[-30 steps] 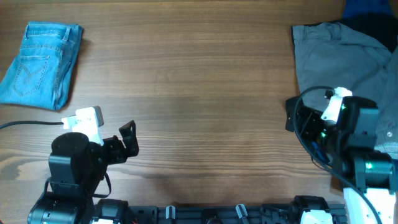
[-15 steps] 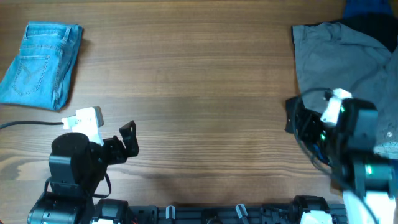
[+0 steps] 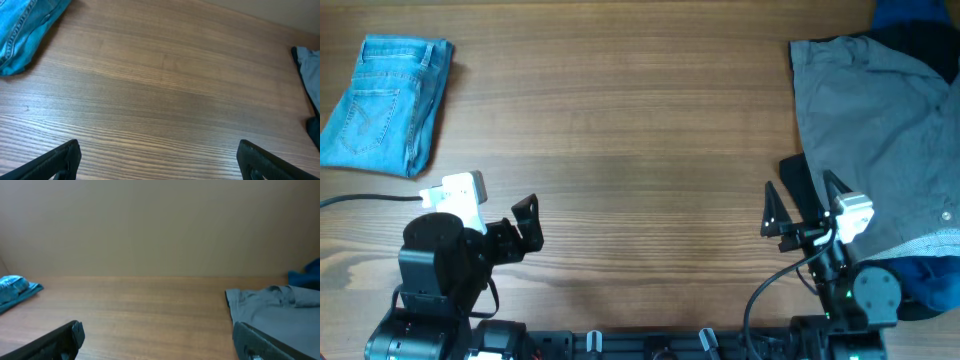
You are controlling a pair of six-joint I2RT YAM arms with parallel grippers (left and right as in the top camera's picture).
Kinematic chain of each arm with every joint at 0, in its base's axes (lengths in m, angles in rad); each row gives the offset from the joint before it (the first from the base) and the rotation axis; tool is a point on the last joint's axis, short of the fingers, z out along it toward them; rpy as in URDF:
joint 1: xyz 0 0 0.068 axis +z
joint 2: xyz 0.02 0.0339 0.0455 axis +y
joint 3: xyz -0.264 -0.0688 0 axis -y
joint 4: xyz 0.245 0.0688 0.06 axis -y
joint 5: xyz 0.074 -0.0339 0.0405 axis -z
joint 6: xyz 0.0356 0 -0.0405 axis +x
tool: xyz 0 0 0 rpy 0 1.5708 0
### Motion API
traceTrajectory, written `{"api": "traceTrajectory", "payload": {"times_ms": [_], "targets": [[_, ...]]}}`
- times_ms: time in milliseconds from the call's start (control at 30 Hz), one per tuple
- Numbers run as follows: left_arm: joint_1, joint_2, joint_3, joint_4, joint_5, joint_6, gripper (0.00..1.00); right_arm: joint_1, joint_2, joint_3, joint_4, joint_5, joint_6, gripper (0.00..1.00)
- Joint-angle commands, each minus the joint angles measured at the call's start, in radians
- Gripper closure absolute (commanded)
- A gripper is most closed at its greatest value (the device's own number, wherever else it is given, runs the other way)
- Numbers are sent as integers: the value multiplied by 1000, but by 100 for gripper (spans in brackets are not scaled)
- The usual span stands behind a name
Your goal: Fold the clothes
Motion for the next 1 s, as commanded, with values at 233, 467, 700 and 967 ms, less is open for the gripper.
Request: {"api": "traceTrajectory", "payload": {"times_ms": [233, 467, 700, 967], "targets": [[5, -5, -5, 2, -6, -16, 0, 5, -106, -209, 280, 87, -58, 0], [5, -5, -5, 2, -6, -16, 0, 6, -107, -215, 95, 75, 27, 0], [5, -5, -5, 2, -6, -16, 0, 6, -105, -215, 96, 75, 27, 0], [5, -5, -5, 2, -6, -16, 0, 6, -105, -215, 96, 75, 27, 0]]}}
